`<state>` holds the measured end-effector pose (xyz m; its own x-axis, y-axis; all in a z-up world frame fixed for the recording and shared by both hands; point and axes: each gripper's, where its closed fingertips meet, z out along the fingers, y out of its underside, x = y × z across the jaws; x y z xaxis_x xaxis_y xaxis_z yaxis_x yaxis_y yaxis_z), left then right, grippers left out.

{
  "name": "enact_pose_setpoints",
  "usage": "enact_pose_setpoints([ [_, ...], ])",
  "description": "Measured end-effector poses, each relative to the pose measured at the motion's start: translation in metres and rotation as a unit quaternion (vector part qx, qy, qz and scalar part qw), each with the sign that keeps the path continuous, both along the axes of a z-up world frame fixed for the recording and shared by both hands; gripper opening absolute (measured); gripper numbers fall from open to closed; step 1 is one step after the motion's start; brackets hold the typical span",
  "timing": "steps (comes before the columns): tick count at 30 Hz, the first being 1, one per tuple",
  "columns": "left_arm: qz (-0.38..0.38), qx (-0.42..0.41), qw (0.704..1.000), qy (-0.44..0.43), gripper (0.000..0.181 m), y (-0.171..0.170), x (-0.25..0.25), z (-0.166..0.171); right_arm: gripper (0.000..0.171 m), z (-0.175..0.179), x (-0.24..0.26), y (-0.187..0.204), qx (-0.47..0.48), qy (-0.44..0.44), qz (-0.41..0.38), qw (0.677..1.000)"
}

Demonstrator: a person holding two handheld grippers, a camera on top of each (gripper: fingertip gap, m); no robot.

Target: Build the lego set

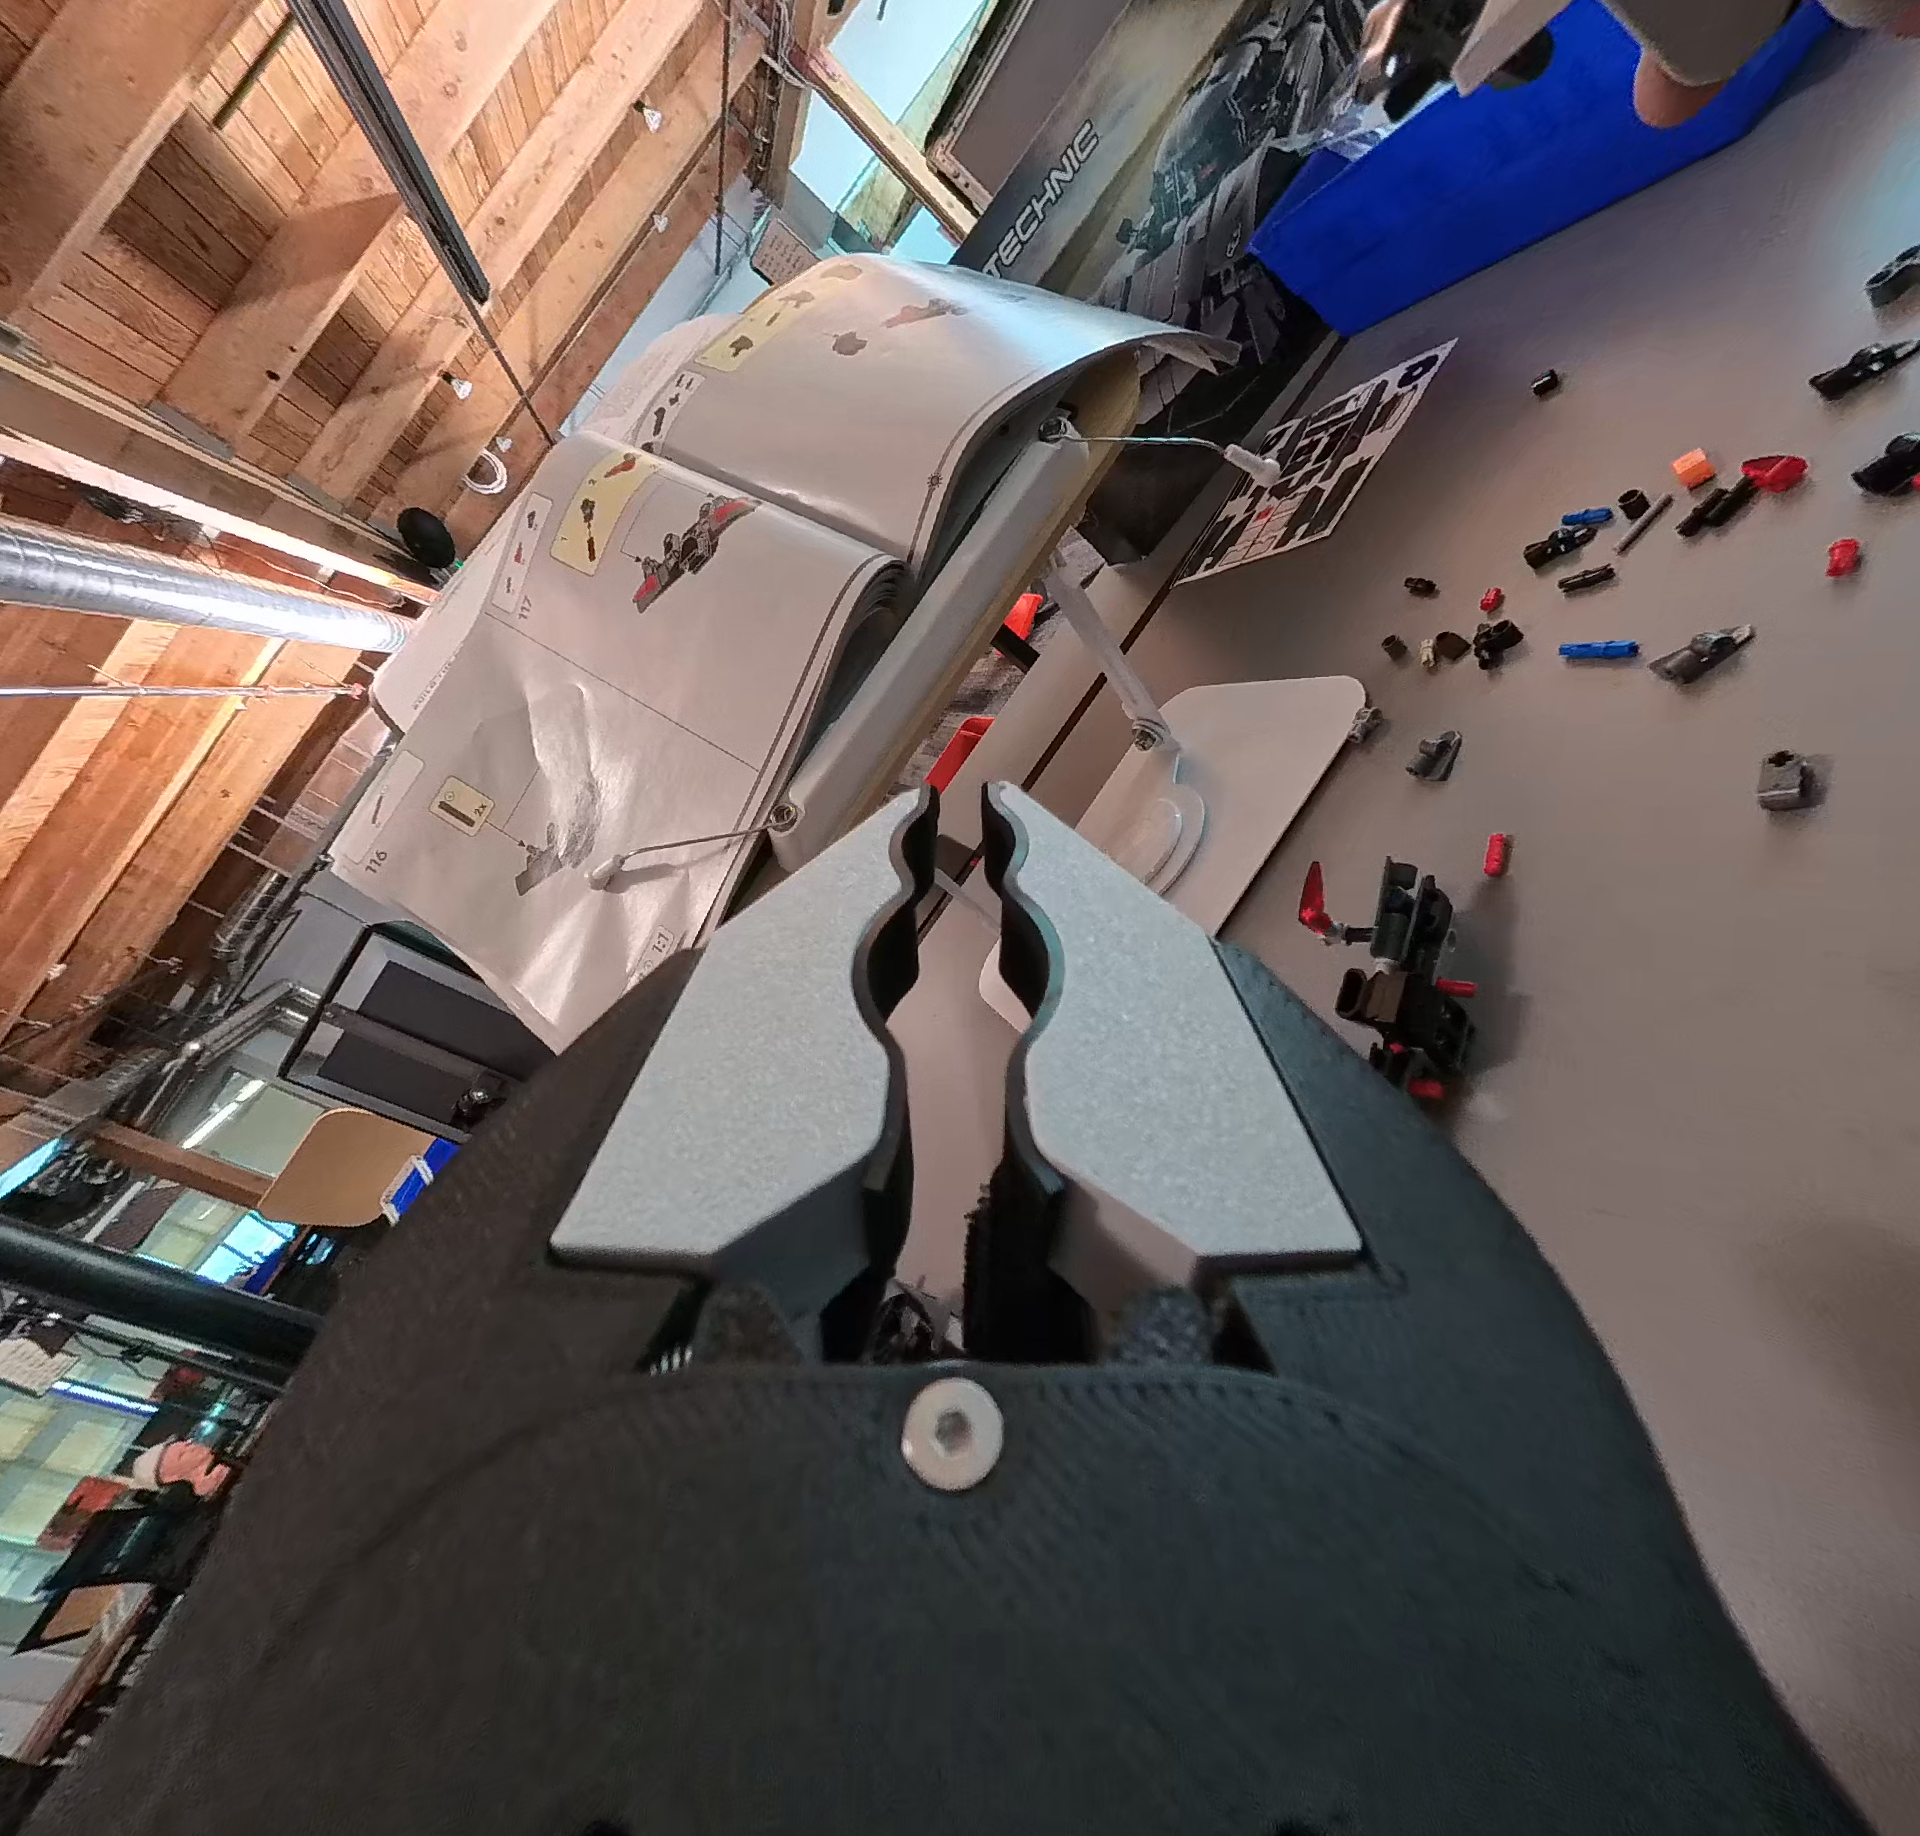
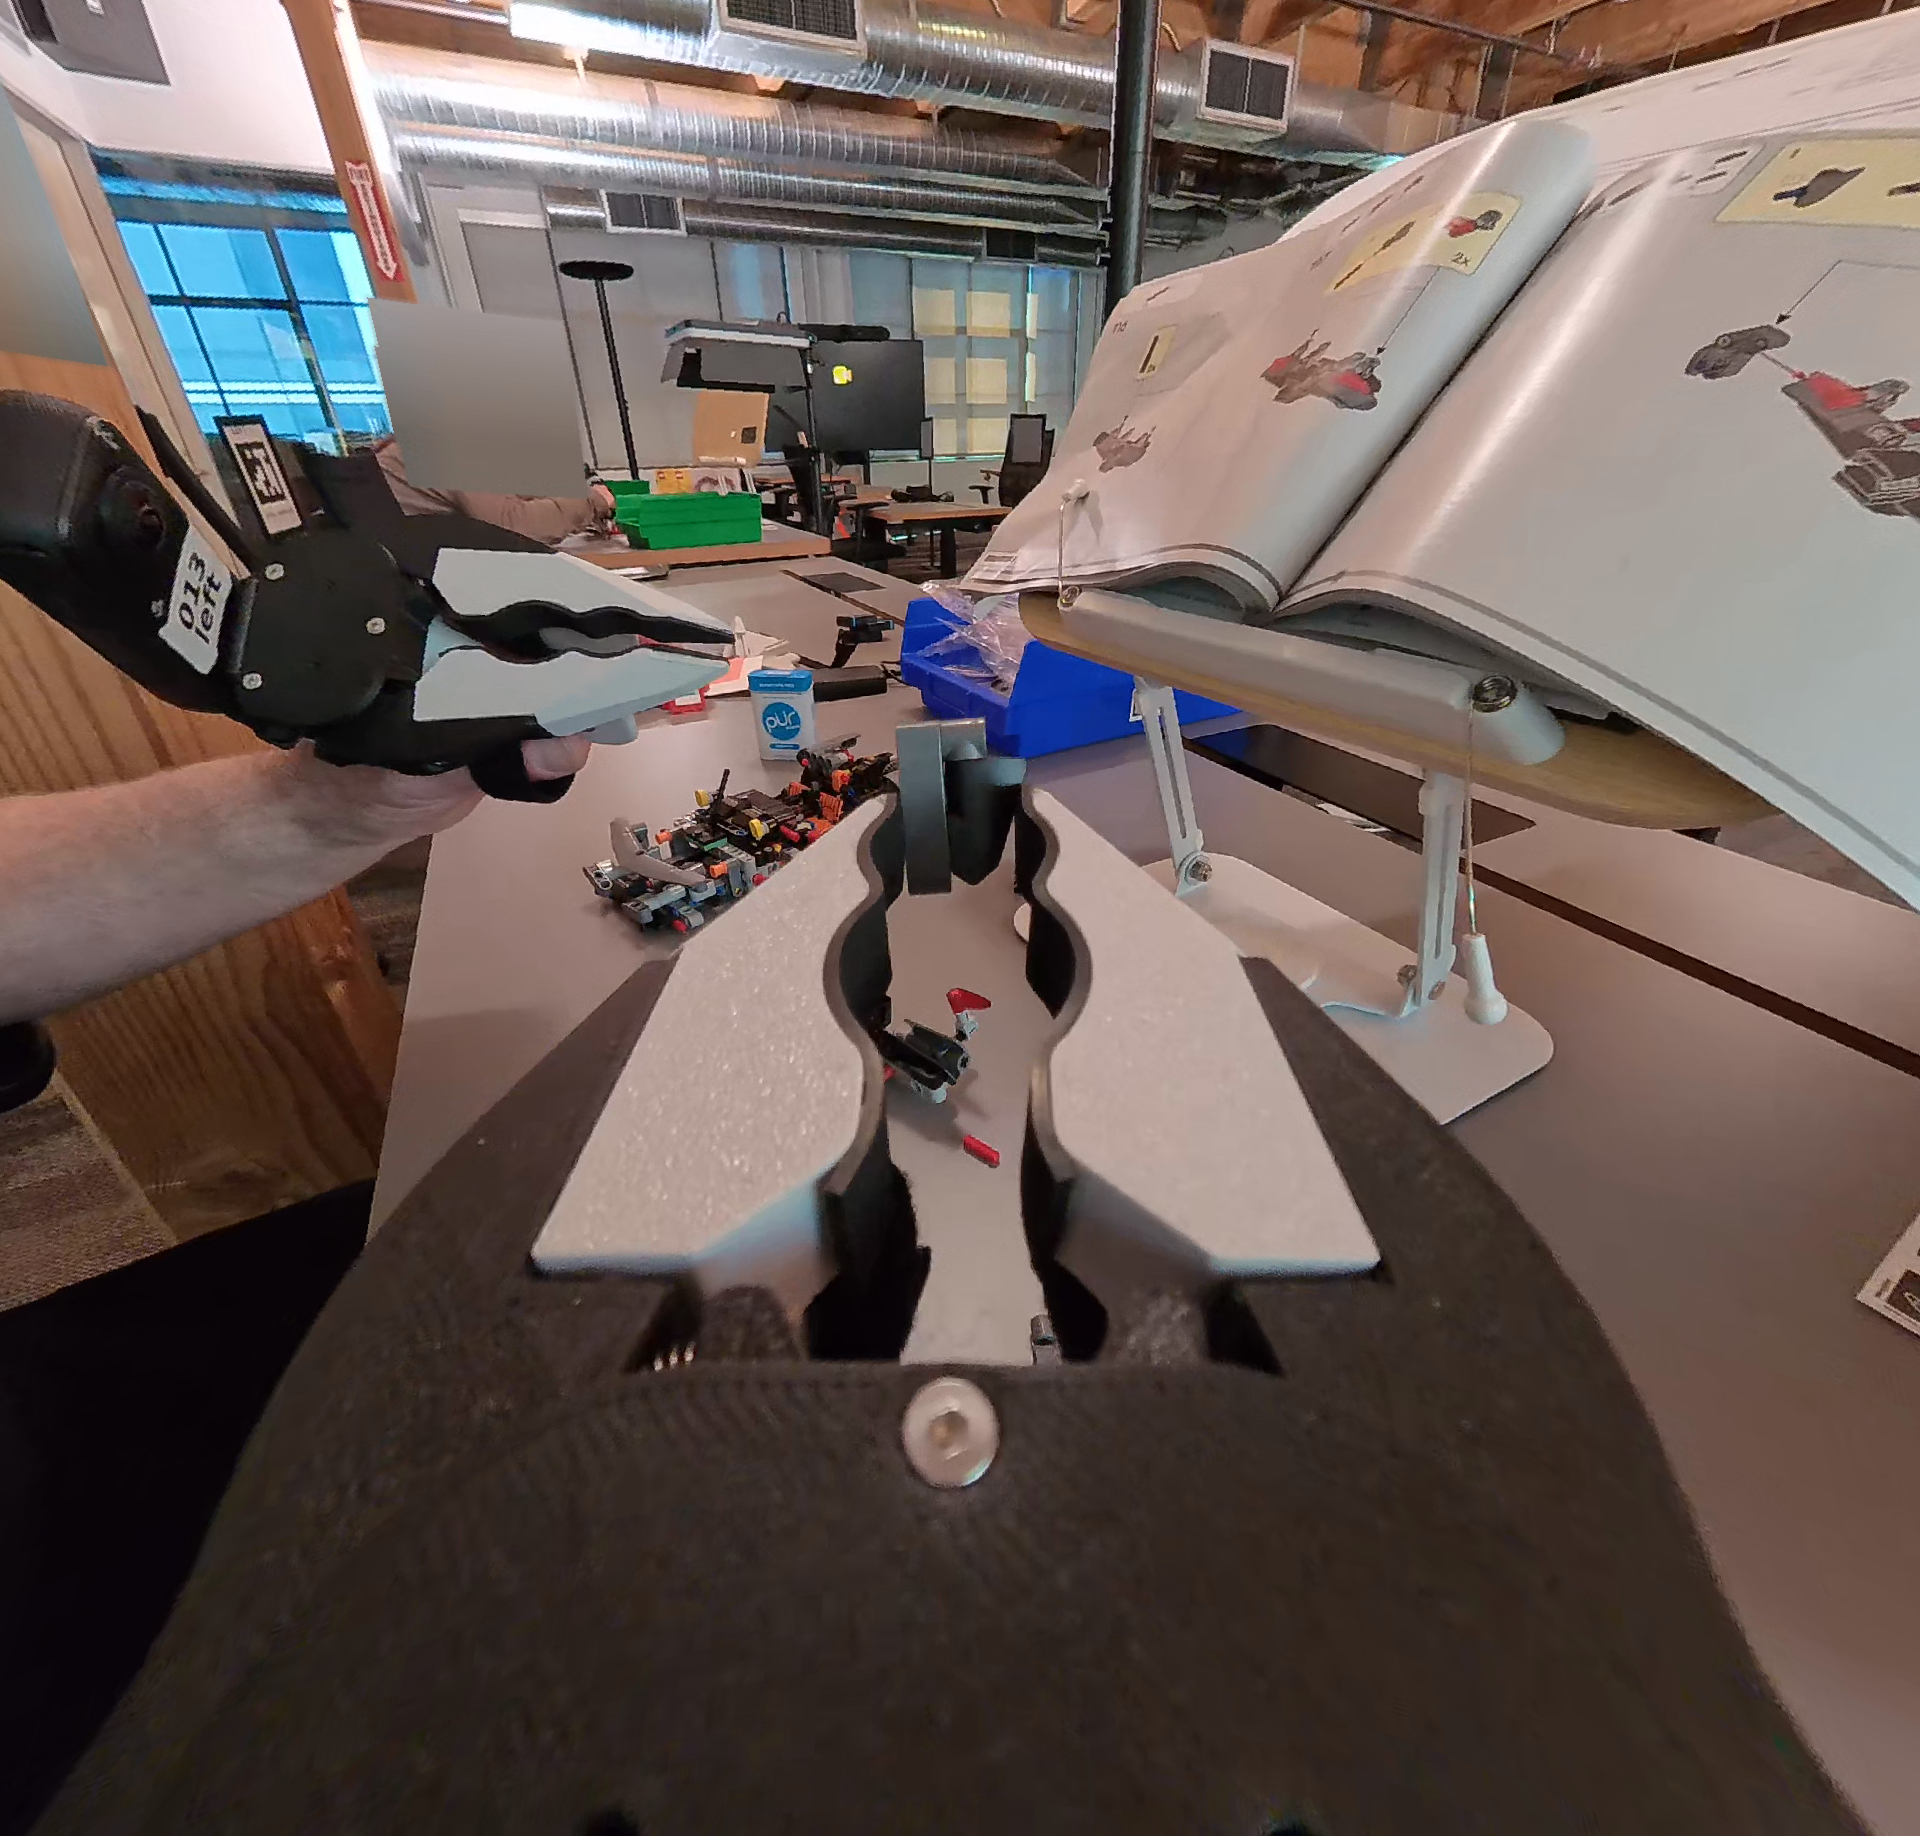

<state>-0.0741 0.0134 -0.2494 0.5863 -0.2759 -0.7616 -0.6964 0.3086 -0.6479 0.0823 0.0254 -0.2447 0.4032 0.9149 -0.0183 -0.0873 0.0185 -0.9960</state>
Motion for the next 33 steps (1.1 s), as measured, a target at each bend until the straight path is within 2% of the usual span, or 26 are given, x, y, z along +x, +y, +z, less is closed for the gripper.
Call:
enact_pose_setpoints([
  [15,-0.015,0.006,0.999,0.038,0.006,-0.004,0.013,-0.008,0.018,-0.009,-0.01,-0.007,-0.038,0.008,0.046,0.998],
  [18,0.021,0.024,0.998,0.046,0.006,0.001,-0.012,0.006,0.018,-0.009,-0.009,-0.007,-0.04,0.009,0.047,0.998],
  [22,0.082,0.032,0.996,0.03,0.008,0.003,-0.071,0.037,0.018,-0.012,-0.009,-0.006,-0.04,0.004,0.048,0.998],
  [25,0.129,-0.01,0.991,0.04,0.009,0.001,-0.122,0.035,0.018,-0.02,-0.012,-0.005,-0.053,-0.001,0.053,0.997],
  [29,0.154,-0.115,0.981,0.025,0.011,-0.005,-0.173,-0.002,0.018,-0.031,-0.017,-0.003,-0.065,-0.012,0.055,0.996],
  [33,0.098,-0.189,0.977,-0.009,0.011,-0.018,-0.161,-0.033,0.019,-0.037,-0.021,-0.003,-0.073,-0.022,0.058,0.995],
])
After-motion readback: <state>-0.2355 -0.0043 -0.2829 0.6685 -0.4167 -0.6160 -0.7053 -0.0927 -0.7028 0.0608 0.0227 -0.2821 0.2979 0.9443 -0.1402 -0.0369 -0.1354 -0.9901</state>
